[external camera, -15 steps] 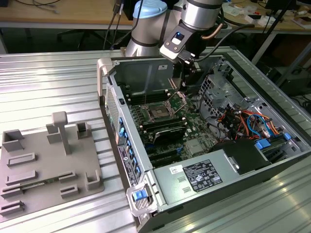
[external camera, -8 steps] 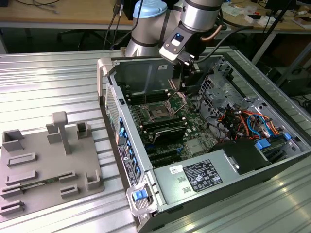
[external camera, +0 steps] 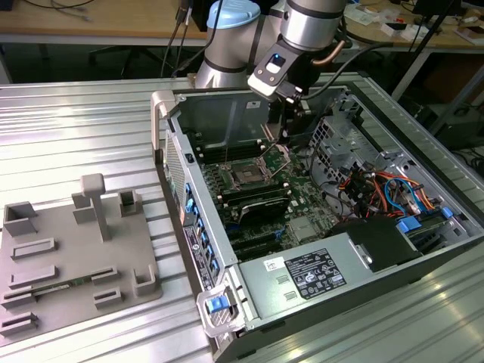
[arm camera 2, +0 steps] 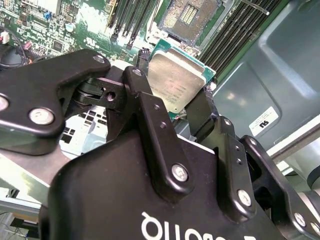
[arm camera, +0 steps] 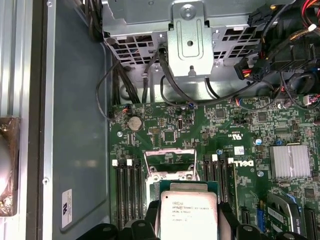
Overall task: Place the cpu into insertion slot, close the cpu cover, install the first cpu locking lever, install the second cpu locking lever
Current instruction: 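Place the cpu into insertion slot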
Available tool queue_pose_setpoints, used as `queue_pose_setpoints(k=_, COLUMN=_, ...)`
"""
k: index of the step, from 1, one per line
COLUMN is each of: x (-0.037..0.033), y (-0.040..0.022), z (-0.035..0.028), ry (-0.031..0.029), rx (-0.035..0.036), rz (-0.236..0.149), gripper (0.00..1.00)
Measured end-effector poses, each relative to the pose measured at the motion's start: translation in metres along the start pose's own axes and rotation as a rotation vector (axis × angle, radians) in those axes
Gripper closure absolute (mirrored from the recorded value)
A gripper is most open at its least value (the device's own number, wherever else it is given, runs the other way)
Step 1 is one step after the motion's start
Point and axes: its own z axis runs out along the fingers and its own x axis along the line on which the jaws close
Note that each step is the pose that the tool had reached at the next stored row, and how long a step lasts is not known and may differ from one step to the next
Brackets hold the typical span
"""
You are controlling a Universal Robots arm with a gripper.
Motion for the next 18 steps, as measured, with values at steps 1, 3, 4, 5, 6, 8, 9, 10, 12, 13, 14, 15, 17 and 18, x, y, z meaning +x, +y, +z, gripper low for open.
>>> queue_pose_setpoints(k=1, x=0.0000, y=0.0000, z=0.0002, ry=0.0000, rx=0.0000, rz=0.000, gripper=0.45)
queue_pose_setpoints(k=3, x=0.0000, y=-0.0001, z=0.0005, ry=0.0001, rx=0.0000, rz=0.000, gripper=0.45)
queue_pose_setpoints(k=4, x=0.0000, y=-0.0001, z=0.0007, ry=0.0000, rx=0.0000, rz=0.000, gripper=0.45)
queue_pose_setpoints(k=5, x=0.0000, y=-0.0001, z=0.0010, ry=0.0000, rx=0.0000, rz=0.000, gripper=0.45)
queue_pose_setpoints(k=6, x=0.0000, y=-0.0001, z=0.0011, ry=0.0000, rx=0.0000, rz=0.000, gripper=0.45)
queue_pose_setpoints(k=8, x=0.0000, y=-0.0001, z=0.0014, ry=0.0000, rx=0.0000, rz=0.000, gripper=0.45)
queue_pose_setpoints(k=9, x=0.0000, y=-0.0001, z=0.0016, ry=0.0001, rx=0.0000, rz=0.000, gripper=0.45)
queue_pose_setpoints(k=10, x=0.0000, y=-0.0001, z=0.0018, ry=0.0001, rx=0.0000, rz=0.000, gripper=0.45)
queue_pose_setpoints(k=12, x=0.0000, y=-0.0002, z=0.0023, ry=0.0001, rx=-0.0001, rz=0.000, gripper=0.45)
queue_pose_setpoints(k=13, x=0.0000, y=-0.0002, z=0.0026, ry=0.0001, rx=-0.0001, rz=0.000, gripper=0.45)
queue_pose_setpoints(k=14, x=0.0000, y=-0.0002, z=0.0028, ry=0.0001, rx=-0.0001, rz=0.000, gripper=0.45)
queue_pose_setpoints(k=15, x=0.0000, y=-0.0002, z=0.0030, ry=0.0001, rx=-0.0001, rz=0.000, gripper=0.45)
queue_pose_setpoints(k=17, x=0.0000, y=-0.0003, z=0.0035, ry=0.0000, rx=0.0000, rz=0.000, gripper=0.45)
queue_pose_setpoints(k=18, x=0.0000, y=-0.0003, z=0.0037, ry=-0.0001, rx=0.0000, rz=0.000, gripper=0.45)
